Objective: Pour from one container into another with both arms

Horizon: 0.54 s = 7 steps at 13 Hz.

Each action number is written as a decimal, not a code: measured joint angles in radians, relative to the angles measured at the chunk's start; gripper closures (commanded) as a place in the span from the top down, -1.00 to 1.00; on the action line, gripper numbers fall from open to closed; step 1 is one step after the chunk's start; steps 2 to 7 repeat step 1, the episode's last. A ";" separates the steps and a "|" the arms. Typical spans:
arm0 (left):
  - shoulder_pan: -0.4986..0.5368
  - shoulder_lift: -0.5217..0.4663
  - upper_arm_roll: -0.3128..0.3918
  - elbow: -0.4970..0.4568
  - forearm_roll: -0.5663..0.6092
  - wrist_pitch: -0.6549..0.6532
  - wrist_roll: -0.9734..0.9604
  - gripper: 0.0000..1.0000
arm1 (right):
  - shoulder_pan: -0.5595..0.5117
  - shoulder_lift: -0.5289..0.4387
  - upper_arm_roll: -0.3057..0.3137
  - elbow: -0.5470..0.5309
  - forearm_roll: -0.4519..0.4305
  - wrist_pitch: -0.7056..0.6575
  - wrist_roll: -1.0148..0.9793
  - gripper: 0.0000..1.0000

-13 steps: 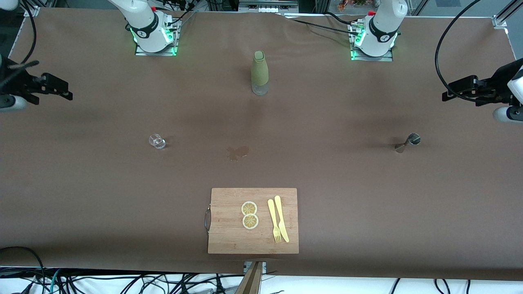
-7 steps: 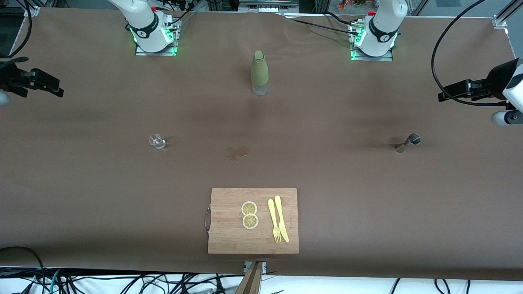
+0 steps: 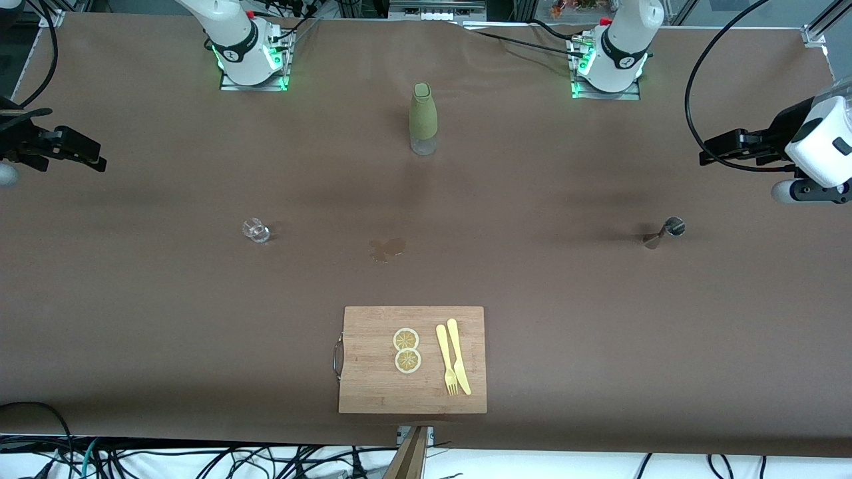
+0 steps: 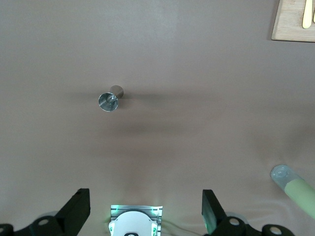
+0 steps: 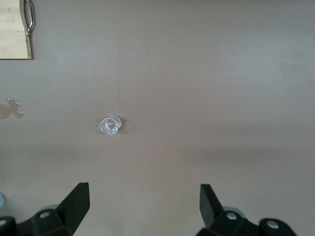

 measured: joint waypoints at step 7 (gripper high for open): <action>0.001 0.000 0.000 0.000 0.000 0.000 0.000 1.00 | 0.000 0.000 0.000 0.000 0.000 0.001 0.000 0.99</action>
